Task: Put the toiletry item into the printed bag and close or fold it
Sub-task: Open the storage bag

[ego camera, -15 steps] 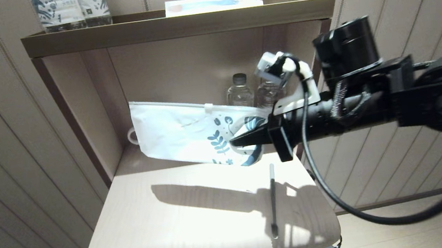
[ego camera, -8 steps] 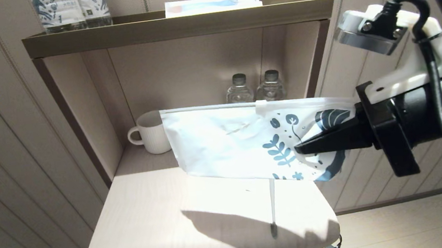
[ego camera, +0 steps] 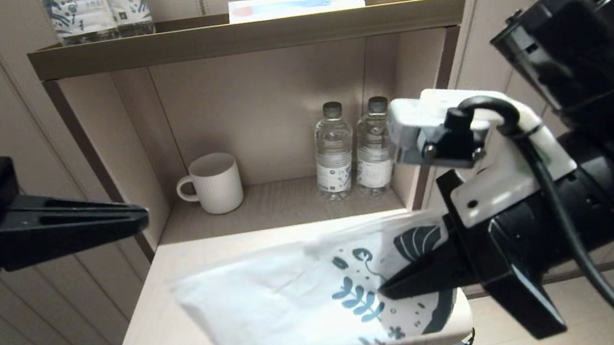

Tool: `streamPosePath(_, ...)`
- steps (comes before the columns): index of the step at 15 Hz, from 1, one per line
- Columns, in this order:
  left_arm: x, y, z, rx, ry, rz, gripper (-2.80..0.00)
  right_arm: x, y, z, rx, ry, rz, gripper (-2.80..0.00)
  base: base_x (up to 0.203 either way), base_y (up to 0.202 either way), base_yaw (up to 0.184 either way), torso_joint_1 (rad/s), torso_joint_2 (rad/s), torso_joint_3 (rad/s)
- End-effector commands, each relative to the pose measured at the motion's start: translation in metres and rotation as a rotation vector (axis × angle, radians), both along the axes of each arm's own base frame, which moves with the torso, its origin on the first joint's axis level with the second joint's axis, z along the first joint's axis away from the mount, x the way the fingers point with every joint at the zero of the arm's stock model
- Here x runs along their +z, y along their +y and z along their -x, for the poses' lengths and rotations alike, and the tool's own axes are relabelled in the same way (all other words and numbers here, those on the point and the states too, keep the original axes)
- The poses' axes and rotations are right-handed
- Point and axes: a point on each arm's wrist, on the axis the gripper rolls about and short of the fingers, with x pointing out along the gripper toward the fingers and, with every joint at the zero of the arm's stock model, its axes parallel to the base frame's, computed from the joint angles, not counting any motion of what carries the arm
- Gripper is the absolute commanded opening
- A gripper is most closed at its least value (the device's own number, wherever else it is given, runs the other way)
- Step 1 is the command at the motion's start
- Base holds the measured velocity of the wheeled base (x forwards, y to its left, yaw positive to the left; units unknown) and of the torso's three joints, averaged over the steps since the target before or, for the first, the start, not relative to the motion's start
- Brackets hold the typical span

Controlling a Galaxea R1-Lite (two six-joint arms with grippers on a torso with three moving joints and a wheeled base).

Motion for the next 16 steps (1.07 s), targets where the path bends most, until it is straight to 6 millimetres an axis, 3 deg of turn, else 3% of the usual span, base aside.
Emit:
streamPosePath(1,-0.001,-0.022,-0.016,-0.103,-0.004,-0.033,-2.8,-0.016,0.016,0.003,0.087,-0.031,0.07,-2.8,0.0,0.0,0.0,0.0,0.0,0.0)
streamPosePath(4,-0.011,-0.04,-0.04,-0.151,-0.01,-0.075,-2.8,-0.024,0.026,-0.015,0.065,-0.102,0.118,-2.8,0.0,0.0,0.0,0.0,0.0,0.0)
streamPosePath(7,-0.02,-0.049,-0.057,-0.179,-0.04,-0.115,-2.8,-0.021,0.035,-0.045,0.027,-0.163,0.122,-2.8,0.0,0.0,0.0,0.0,0.0,0.0)
streamPosePath(10,-0.017,-0.05,-0.06,-0.177,-0.054,-0.113,-2.8,-0.003,0.047,-0.067,0.0,-0.236,0.069,-2.8,0.0,0.0,0.0,0.0,0.0,0.0)
streamPosePath(12,-0.018,-0.05,-0.06,-0.184,-0.065,-0.118,-2.8,0.008,0.051,-0.065,0.006,-0.254,0.063,-2.8,0.0,0.0,0.0,0.0,0.0,0.0)
streamPosePath(13,-0.018,-0.05,-0.06,-0.185,-0.069,-0.117,0.0,0.008,0.052,-0.06,0.018,-0.241,0.078,-2.8,0.0,0.0,0.0,0.0,0.0,0.0)
streamPosePath(16,-0.018,-0.05,-0.06,-0.187,-0.068,-0.116,0.0,0.003,0.052,-0.06,0.021,-0.226,0.094,-2.8,0.0,0.0,0.0,0.0,0.0,0.0)
